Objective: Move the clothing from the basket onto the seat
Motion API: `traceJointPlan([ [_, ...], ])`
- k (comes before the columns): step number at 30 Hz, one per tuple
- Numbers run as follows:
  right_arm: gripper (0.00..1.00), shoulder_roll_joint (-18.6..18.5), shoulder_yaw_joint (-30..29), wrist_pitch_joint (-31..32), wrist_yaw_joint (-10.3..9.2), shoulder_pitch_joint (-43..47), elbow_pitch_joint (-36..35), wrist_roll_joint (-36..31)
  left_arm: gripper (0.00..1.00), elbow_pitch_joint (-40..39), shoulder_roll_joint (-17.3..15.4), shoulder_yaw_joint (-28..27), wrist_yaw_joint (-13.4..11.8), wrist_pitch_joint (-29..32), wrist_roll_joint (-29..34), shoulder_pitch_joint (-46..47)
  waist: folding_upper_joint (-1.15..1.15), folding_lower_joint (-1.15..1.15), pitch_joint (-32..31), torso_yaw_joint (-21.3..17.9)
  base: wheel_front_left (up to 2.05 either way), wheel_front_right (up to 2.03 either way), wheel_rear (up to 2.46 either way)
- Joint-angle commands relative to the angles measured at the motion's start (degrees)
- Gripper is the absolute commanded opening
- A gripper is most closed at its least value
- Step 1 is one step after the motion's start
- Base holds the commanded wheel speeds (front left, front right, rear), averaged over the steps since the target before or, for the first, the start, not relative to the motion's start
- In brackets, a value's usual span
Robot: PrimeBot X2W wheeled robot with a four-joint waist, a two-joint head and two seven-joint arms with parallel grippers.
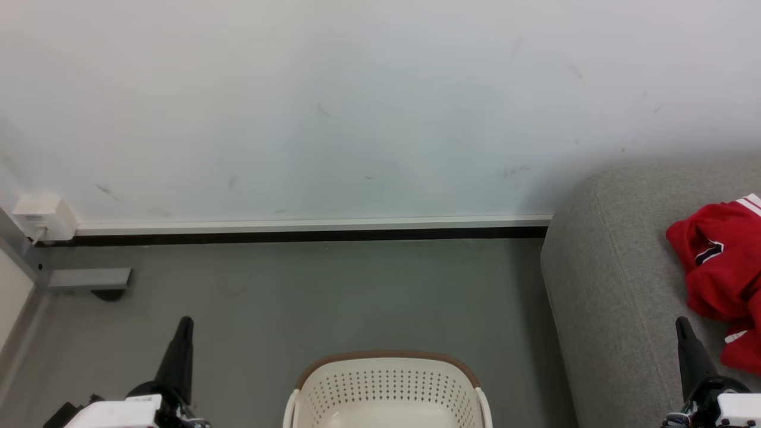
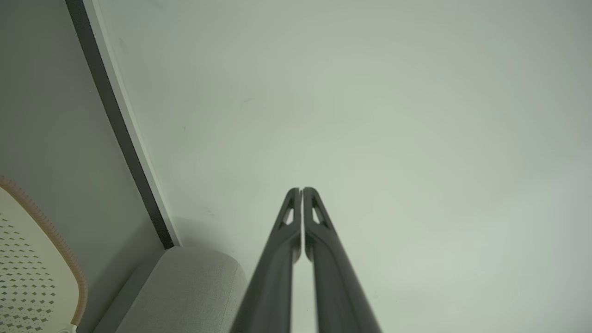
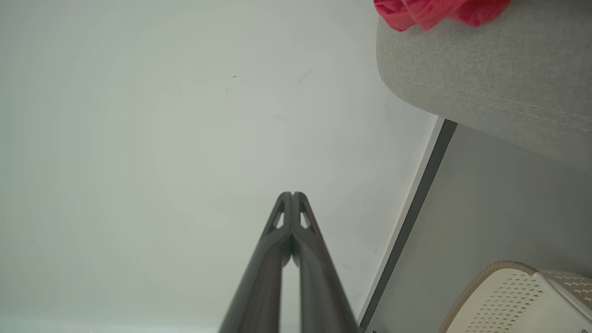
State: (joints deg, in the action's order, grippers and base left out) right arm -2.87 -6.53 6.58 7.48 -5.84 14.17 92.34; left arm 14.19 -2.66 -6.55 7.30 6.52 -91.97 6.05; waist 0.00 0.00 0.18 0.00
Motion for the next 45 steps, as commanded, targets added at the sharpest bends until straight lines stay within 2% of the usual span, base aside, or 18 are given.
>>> traceJointPlan([
  [1,0.0,0.1,-0.2,0.2,0.02,-0.7,-0.3,0.1,0.0,-0.2,-0.4,0.0,0.4,0.3,-0.8,0.4,0.0,0.0,0.0,0.0,0.0,0.0,0.0],
  [45,0.0,0.1,-0.2,0.2,0.02,-0.7,-0.3,0.1,0.0,-0.2,-0.4,0.0,0.4,0.3,-0.8,0.4,0.0,0.0,0.0,0.0,0.0,0.0,0.0],
])
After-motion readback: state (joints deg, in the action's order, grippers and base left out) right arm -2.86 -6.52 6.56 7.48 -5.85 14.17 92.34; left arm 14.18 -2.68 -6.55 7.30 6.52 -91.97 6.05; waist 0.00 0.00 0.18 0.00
